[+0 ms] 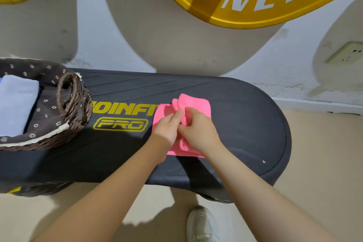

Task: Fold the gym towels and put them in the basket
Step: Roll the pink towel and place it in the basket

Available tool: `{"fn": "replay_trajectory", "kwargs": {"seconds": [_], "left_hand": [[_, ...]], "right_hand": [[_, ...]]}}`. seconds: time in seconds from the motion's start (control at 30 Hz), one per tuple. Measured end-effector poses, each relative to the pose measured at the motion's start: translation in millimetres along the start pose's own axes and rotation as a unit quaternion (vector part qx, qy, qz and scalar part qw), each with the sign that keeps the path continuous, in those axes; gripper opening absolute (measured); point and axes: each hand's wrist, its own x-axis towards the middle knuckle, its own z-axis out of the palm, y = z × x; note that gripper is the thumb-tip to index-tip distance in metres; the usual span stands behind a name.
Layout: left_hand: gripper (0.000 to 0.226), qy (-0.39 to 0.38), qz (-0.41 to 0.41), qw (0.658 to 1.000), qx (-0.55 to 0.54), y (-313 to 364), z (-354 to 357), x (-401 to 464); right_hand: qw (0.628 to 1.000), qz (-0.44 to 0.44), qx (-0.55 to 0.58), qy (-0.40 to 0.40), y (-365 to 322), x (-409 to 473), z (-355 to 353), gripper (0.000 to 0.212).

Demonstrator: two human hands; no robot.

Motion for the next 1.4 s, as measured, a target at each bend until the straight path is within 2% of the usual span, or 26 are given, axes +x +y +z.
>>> {"fn": "replay_trajectory", "kwargs": {"seconds": [0.13, 0.2, 0.3, 0.37, 0.47, 0.53, 0.6, 0.67, 0.7, 0.77, 0.8, 0.87, 0.9, 0.93, 0.97, 1.07, 1.17, 1.3, 1.37, 1.4], "left_hand": [[0.018, 0.082, 0.025, 0.991, 0.101, -1.8, -26.5, 9.4], [0.022, 0.097, 0.038, 0.98, 0.169, -7.7, -36.5, 15.7], [0.039, 0.11, 0.069, 0.952, 0.279, -20.7, -46.0, 22.4], [0.05, 0.114, 0.093, 0.935, 0.322, -27.8, -48.6, 24.9], [0.061, 0.107, 0.141, 0.916, 0.359, -31.1, -51.0, 29.9], [0.059, 0.09, 0.174, 0.901, 0.386, -29.6, -52.4, 33.7], [0.055, 0.073, 0.16, 0.878, 0.445, -31.4, -52.8, 35.6], [0.054, 0.073, 0.129, 0.831, 0.536, -38.3, -52.0, 34.5], [0.054, 0.094, 0.147, 0.797, 0.578, -42.2, -52.4, 33.6], [0.046, 0.143, 0.243, 0.734, 0.617, -45.3, -55.5, 34.8], [0.042, 0.141, 0.287, 0.701, 0.637, -45.8, -58.3, 36.6], [0.046, 0.086, 0.338, 0.636, 0.688, -46.7, -61.4, 39.6], [0.05, 0.052, 0.352, 0.615, 0.704, -50.1, -62.4, 40.8], [0.053, 0.027, 0.35, 0.608, 0.712, -51.7, -62.4, 40.8], [0.058, 0.012, 0.331, 0.616, 0.715, -53.3, -62.3, 41.3], [0.079, -0.007, 0.265, 0.659, 0.704, -50.8, -59.2, 39.1], [0.096, -0.025, 0.215, 0.679, 0.702, -47.9, -58.4, 40.3], [0.098, -0.033, 0.18, 0.658, 0.731, -42.6, -53.9, 36.9], [0.085, -0.018, 0.202, 0.642, 0.74, -37.8, -51.2, 31.6], [0.076, 0.008, 0.252, 0.617, 0.745, -36.8, -49.9, 28.0]], "right_hand": [[0.993, -0.056, 0.05, -0.09, -4.5, 4.9, 20.6, 0.024], [0.994, -0.065, 0.066, -0.05, -0.2, 5.5, 15.6, 0.033], [0.991, -0.106, -0.068, 0.048, 17.6, 10.9, 10.7, 0.035], [0.978, -0.124, -0.16, 0.04, 31.1, 17.1, 15.0, 0.042], [0.962, -0.11, -0.248, -0.002, 48.3, 22.3, 27.6, 0.071], [0.955, -0.102, -0.278, -0.009, 55.7, 21.8, 34.2, 0.085], [0.955, -0.091, -0.282, -0.01, 59.5, 20.2, 38.8, 0.096], [0.958, -0.073, -0.278, -0.016, 62.1, 20.9, 42.3, 0.105], [0.959, -0.063, -0.275, -0.019, 63.0, 21.9, 43.5, 0.109], [0.961, -0.039, -0.272, -0.03, 63.4, 25.2, 43.3, 0.117], [0.961, -0.029, -0.274, -0.036, 63.4, 28.0, 42.1, 0.12], [0.959, -0.021, -0.279, -0.045, 62.6, 35.0, 39.0, 0.123], [0.958, -0.025, -0.281, -0.048, 62.5, 38.2, 37.9, 0.123], [0.957, -0.033, -0.283, -0.048, 63.1, 40.3, 37.9, 0.124], [0.956, -0.044, -0.285, -0.044, 64.3, 41.1, 38.5, 0.125], [0.955, -0.064, -0.285, -0.048, 69.6, 35.0, 38.2, 0.13], [0.945, -0.081, -0.31, -0.069, 77.9, 13.6, 36.8, 0.133], [0.937, -0.105, -0.31, -0.125, 81.8, -24.6, 30.7, 0.122], [0.956, -0.093, -0.239, -0.142, 78.6, -29.9, 18.7, 0.1], [0.972, -0.076, -0.186, -0.123, 75.6, -27.5, 12.8, 0.079]]}}
